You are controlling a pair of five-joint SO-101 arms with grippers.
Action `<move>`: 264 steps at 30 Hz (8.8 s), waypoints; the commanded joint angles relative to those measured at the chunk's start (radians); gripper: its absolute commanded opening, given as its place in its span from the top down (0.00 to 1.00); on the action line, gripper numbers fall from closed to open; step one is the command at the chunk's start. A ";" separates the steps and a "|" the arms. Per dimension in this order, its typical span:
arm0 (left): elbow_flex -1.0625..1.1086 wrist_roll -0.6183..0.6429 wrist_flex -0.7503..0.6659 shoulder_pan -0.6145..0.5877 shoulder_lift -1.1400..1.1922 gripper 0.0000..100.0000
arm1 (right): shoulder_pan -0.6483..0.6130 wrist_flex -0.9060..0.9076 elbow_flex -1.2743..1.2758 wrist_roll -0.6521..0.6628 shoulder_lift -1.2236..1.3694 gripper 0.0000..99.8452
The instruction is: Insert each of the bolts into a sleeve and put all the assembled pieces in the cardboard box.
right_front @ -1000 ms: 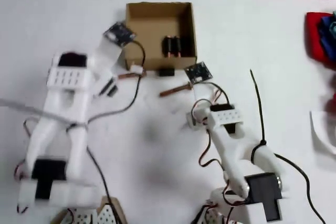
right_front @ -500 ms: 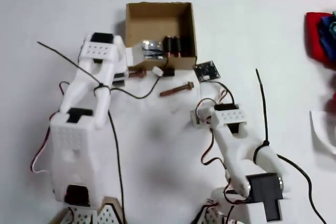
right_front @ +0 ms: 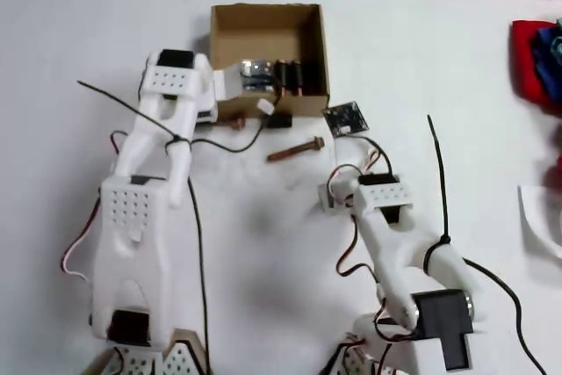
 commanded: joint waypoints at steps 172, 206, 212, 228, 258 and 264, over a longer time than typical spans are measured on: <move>1.346 1.293 -0.304 0.057 -1.735 0.97 | -0.266 -0.346 0.175 -0.132 -0.608 0.98; 1.331 1.789 -0.875 0.351 -1.611 0.97 | -0.317 -1.248 0.606 -0.130 -0.605 0.98; 1.326 1.789 -0.868 0.350 -1.559 0.97 | -0.308 -1.247 0.608 -0.130 -0.604 0.98; 1.323 1.699 -0.766 0.359 -1.564 0.97 | -0.309 -1.244 0.608 -0.130 -0.598 0.98; 1.354 1.527 -0.709 0.368 -1.553 0.97 | -0.308 -1.242 0.608 -0.130 -0.602 0.98; 1.454 1.356 -0.709 0.364 -1.556 0.97 | -0.309 -1.242 0.608 -0.130 -0.598 0.98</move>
